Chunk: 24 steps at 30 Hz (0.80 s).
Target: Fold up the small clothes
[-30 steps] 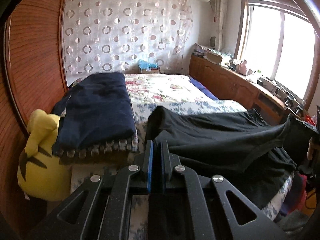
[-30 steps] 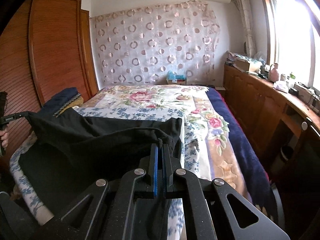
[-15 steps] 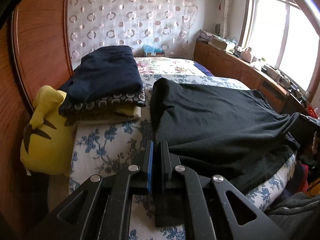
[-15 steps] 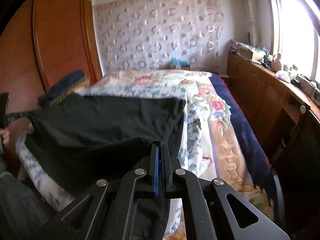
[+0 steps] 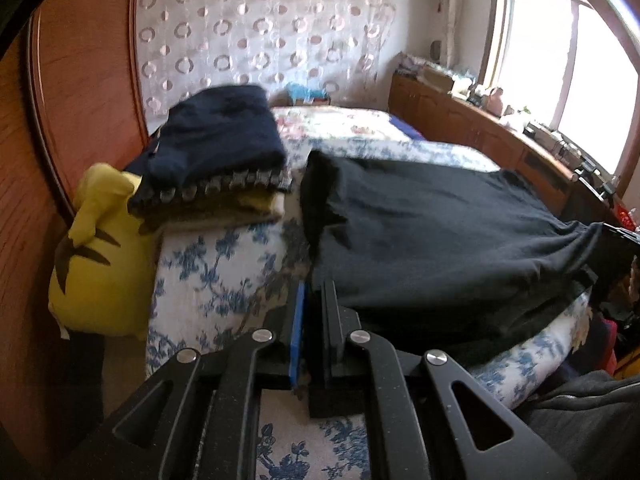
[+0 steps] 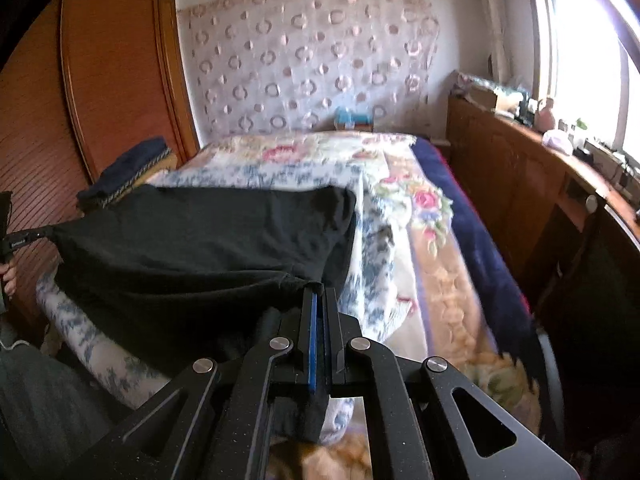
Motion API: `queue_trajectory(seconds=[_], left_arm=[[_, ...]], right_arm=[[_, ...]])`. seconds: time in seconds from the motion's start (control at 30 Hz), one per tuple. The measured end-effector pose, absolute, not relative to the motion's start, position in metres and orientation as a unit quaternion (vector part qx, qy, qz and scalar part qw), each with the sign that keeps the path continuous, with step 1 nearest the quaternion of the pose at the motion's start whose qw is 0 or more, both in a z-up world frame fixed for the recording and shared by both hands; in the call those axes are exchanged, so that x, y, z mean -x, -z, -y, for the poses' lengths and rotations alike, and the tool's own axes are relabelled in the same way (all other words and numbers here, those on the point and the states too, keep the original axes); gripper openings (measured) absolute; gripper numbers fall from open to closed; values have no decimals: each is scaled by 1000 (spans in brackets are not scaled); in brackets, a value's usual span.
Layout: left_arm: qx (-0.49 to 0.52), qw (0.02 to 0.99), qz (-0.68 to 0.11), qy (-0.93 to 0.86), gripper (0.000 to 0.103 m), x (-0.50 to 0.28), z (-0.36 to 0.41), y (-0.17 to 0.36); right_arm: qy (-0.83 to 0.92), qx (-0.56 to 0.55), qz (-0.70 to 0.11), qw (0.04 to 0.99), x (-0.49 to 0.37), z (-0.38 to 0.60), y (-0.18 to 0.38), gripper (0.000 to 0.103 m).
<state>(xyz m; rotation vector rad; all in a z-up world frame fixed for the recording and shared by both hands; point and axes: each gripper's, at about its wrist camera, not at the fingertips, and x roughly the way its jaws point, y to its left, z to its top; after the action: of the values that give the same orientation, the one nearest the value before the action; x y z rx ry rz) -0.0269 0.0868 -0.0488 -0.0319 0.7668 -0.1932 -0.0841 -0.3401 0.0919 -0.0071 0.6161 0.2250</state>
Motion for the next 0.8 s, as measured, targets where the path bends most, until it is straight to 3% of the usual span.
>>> queue_trajectory(seconds=[0.1,0.17,0.2,0.27,0.43,0.6,0.67,0.8], left_arm=[[18,922,-378,87,20,26,-89,54],[22,923,-374,87,47,27,-90,54],[25,923,-373,89,50,27,-91,54],[27,920,-380,88,62,26,-90,57],[32,917,-388,83,63,21,-84,67],[25,915,-395,73,64,17,-77,78],[22,914,-398,69,70,17,-74,82],[22,912,-404,69,72,16,-73,89]], right_arm=[[-113,7,-317,942,80,338,-85,2],[-109,9,-313,943,77,340,-88,7],[-107,11,-310,945,77,340,-91,11],[-99,12,-303,948,78,340,-98,43],[-96,23,-294,951,70,326,-96,50],[-123,38,-304,944,49,287,-76,50],[-141,39,-311,939,39,270,-68,50],[-178,41,-323,928,23,239,-50,50]])
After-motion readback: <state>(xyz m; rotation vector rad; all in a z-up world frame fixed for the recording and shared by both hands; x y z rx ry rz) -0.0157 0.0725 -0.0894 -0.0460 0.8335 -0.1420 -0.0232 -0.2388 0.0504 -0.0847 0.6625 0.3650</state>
